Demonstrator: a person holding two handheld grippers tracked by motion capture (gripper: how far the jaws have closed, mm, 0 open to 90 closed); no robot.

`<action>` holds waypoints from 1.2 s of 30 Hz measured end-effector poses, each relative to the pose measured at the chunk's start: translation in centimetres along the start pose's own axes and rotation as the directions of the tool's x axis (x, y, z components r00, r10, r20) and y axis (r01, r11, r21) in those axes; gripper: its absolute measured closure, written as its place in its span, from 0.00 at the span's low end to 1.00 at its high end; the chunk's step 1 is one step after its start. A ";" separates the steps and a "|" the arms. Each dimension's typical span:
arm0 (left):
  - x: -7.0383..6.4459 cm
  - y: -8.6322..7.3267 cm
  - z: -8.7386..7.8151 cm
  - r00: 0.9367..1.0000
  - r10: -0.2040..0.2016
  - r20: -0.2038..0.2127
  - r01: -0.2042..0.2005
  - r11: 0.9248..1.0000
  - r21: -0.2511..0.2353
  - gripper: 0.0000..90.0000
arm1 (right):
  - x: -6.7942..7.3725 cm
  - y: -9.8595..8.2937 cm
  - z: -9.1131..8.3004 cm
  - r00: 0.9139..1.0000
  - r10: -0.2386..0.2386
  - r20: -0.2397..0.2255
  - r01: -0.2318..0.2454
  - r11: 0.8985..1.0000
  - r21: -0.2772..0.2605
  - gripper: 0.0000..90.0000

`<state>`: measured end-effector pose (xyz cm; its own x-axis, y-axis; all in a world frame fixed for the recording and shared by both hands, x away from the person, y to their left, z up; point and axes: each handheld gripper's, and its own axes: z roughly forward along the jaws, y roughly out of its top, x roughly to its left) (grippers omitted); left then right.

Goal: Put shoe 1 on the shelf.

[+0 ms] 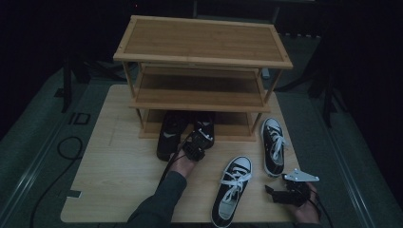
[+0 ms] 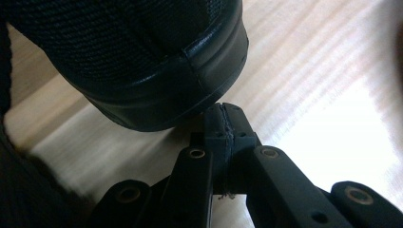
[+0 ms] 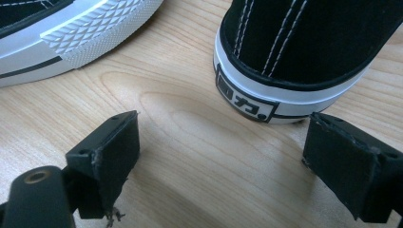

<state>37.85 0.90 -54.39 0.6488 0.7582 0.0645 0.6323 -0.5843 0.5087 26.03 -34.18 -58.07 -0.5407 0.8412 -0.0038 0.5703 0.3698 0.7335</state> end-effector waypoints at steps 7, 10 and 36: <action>0.5 0.9 0.7 0.999 -0.036 -0.016 0.037 0.999 0.022 1.00 | 0.0 0.0 0.0 1.000 -0.001 -0.001 0.001 1.000 0.000 0.13; 0.8 1.1 0.8 0.999 -0.046 -0.014 0.047 0.999 0.021 1.00 | 0.0 0.0 0.0 1.000 -0.001 -0.001 0.001 1.000 0.000 0.13; 0.1 -2.4 -2.3 0.999 0.003 0.052 -0.001 0.999 -0.037 0.98 | 0.0 0.0 0.0 1.000 -0.002 -0.001 0.002 1.000 0.000 0.13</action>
<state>35.43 3.02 -53.57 0.6717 0.7405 0.0207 0.6156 -0.5736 0.5404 26.03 -34.19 -58.07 -0.5421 0.8403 -0.0044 0.5695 0.3712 0.7334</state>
